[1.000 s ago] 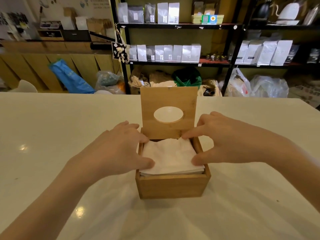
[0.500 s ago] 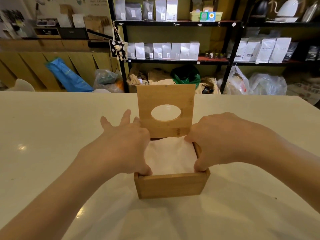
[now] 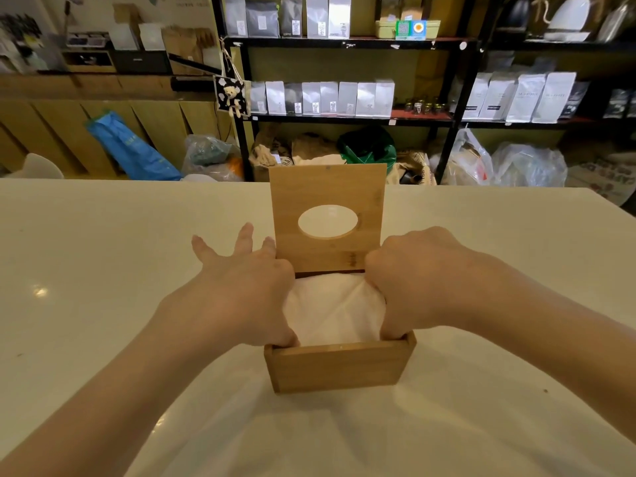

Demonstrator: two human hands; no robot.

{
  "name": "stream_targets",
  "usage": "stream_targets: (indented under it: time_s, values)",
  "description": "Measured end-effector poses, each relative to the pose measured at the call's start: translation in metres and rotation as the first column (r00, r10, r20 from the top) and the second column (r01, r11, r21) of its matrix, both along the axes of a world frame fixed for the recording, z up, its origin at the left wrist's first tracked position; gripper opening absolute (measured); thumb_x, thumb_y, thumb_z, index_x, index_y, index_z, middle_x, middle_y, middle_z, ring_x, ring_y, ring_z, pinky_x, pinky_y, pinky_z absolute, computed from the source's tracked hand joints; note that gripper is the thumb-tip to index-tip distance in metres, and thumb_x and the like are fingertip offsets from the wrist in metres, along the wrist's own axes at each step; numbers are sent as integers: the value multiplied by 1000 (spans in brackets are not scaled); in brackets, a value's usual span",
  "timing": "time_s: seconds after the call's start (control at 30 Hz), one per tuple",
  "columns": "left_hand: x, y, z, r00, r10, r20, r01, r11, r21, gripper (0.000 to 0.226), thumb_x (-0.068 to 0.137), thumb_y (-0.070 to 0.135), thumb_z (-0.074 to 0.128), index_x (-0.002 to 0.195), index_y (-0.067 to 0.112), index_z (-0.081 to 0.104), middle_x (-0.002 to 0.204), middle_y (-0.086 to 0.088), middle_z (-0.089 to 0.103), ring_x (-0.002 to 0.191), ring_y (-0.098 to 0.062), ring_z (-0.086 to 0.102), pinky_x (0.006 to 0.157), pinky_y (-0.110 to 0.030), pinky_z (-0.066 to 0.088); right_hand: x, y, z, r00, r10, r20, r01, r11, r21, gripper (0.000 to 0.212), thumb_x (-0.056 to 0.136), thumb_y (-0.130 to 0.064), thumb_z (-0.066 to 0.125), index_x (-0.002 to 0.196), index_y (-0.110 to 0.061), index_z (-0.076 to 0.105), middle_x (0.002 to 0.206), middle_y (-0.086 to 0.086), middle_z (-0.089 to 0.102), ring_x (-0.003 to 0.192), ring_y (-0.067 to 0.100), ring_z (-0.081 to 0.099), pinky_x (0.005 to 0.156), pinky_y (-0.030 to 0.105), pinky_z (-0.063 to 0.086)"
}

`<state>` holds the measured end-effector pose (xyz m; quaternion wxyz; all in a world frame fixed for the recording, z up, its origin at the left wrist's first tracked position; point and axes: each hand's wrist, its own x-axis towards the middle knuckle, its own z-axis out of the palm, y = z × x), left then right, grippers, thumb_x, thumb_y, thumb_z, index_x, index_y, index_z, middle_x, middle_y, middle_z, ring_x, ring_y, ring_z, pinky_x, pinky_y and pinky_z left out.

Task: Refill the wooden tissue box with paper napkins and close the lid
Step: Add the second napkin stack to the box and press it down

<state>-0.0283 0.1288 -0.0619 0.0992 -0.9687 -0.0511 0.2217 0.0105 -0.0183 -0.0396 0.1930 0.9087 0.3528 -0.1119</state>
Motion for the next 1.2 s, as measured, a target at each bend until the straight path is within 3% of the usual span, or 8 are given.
stream_targets:
  time_s: [0.13,0.27,0.43,0.6,0.8,0.9,1.07,1.2]
  values:
    - [-3,0,-1,1000,2,-8,-2,1000,-2,59,78,50,61,130,26,47,158,-6,1,142,-34,-16,103,-73,0,3,-5,-4,998,-39,-45,40,999,23,32,75,-45,64,89,-17,55,70,-4,49,61,12,46,49,24,28]
    - [-8,2,0,1000,3,15,-2,998,-62,52,84,51,51,128,25,48,157,-9,7,144,-30,-10,107,-67,1,5,-18,0,999,-47,-26,50,990,133,55,73,-57,62,116,-23,58,94,-2,63,87,18,60,65,26,45]
    - [-14,-1,3,987,53,150,-21,978,-207,60,78,57,57,133,43,38,153,-5,24,145,-28,2,111,-62,9,2,-14,4,995,102,16,-102,949,299,55,80,-54,57,132,-40,44,74,-19,45,81,8,38,51,18,24]
    - [-11,-4,-2,998,52,33,-48,992,-119,70,76,61,56,139,42,31,158,-9,2,143,-34,-11,107,-67,8,5,-4,-7,982,184,-37,-173,964,204,62,80,-51,57,137,-40,36,93,-9,50,84,12,40,53,20,28]
    - [-2,-1,0,999,39,-2,-39,990,-135,67,74,54,64,133,28,45,154,-4,21,144,-31,-3,108,-67,9,9,2,-10,983,169,-74,-158,979,126,63,80,-51,58,138,-40,35,86,-10,43,84,14,40,52,21,28]
    - [-4,-2,4,999,38,3,-37,994,-106,60,75,48,65,127,24,50,151,-7,27,144,-31,0,107,-67,10,13,-1,-5,984,137,-117,-114,976,183,64,77,-58,58,135,-41,39,96,-13,53,87,10,39,62,25,33]
    - [-8,-7,5,998,-2,59,2,1000,12,15,78,29,63,87,22,53,153,-10,22,144,-33,-6,106,-70,5,14,-10,0,998,51,-42,-44,987,154,70,68,-64,63,130,-36,47,71,-16,35,82,12,43,55,22,30]
    - [-2,-8,4,999,2,47,-2,1000,10,21,79,26,65,79,24,45,150,-8,29,145,-31,-2,105,-70,4,13,-7,-3,999,3,-50,3,993,118,73,66,-62,66,131,-33,46,81,-10,44,84,15,45,54,23,29]
